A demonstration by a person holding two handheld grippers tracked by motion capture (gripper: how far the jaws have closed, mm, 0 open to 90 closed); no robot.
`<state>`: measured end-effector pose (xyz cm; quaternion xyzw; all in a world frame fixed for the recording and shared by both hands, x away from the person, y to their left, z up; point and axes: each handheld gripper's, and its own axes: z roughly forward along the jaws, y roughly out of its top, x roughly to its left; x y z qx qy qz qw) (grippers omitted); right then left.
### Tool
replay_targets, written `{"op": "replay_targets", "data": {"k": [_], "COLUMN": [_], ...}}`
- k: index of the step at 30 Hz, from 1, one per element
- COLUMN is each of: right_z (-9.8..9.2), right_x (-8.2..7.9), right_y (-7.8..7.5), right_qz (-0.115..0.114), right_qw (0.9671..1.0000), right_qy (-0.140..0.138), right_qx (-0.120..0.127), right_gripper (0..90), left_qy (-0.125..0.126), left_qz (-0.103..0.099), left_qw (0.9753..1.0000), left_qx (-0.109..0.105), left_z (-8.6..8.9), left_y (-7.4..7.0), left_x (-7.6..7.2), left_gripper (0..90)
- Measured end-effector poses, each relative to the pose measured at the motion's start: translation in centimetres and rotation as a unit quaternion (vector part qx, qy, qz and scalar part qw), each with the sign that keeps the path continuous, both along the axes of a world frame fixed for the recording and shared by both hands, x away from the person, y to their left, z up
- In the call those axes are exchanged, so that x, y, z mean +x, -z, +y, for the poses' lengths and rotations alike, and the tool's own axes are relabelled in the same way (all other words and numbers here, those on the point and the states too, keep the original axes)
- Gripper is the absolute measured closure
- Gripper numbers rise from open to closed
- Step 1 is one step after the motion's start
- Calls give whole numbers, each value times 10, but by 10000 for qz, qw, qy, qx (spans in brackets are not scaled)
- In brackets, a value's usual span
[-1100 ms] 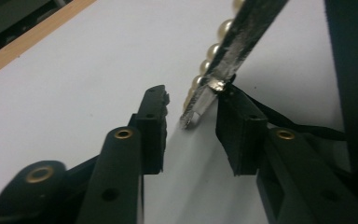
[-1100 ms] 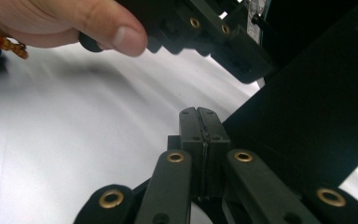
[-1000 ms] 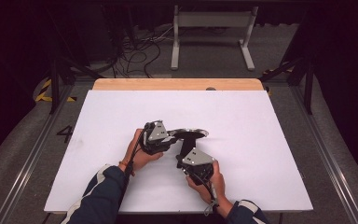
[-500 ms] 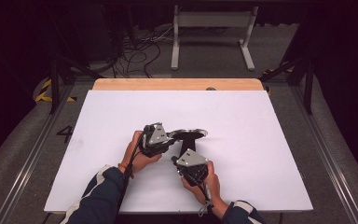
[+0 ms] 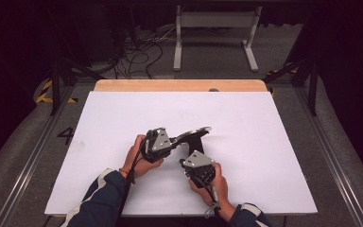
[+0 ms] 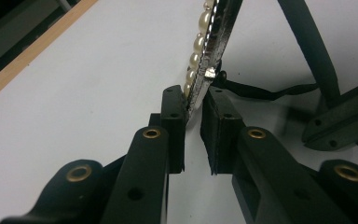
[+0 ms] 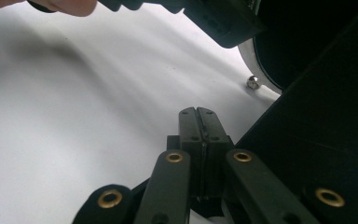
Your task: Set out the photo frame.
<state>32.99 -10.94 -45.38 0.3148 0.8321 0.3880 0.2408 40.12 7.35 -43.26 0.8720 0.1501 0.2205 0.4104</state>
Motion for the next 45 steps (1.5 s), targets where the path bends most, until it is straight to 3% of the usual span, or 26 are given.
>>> {"op": "replay_targets", "data": {"k": [6,11,14,18,22,37,45], "right_z": [-4,-8,-10,-13,-14,-28,-40], "right_x": [1,1,2,3,3,8,14], "right_y": [0,-1,-1,-2,-3,-4,-4], "right_qz": [53,83,114,186,198,348,317], "right_qw": [10000,9999,9999,9995,9995,9986,9987], "right_qy": [8,-16,-25,-66,-61,0,4], "right_qx": [22,59,126,243,247,404,389], "right_gripper": [900,900,900,900,900,900,900], "left_qy": [64,96,99,98,160,226,310], "left_qz": [-7,50,117,196,208,-9,-8], "left_qw": [10000,9999,9998,9996,9995,9997,9995], "left_qx": [62,-41,-156,-148,-190,100,73], "left_z": [1,1,1,-1,1,-2,-4], "left_y": [-1,0,1,4,4,1,0], "left_x": [-3,-3,-1,2,3,-6,-9], "left_gripper": [803,798,758,717,785,797,805]}}
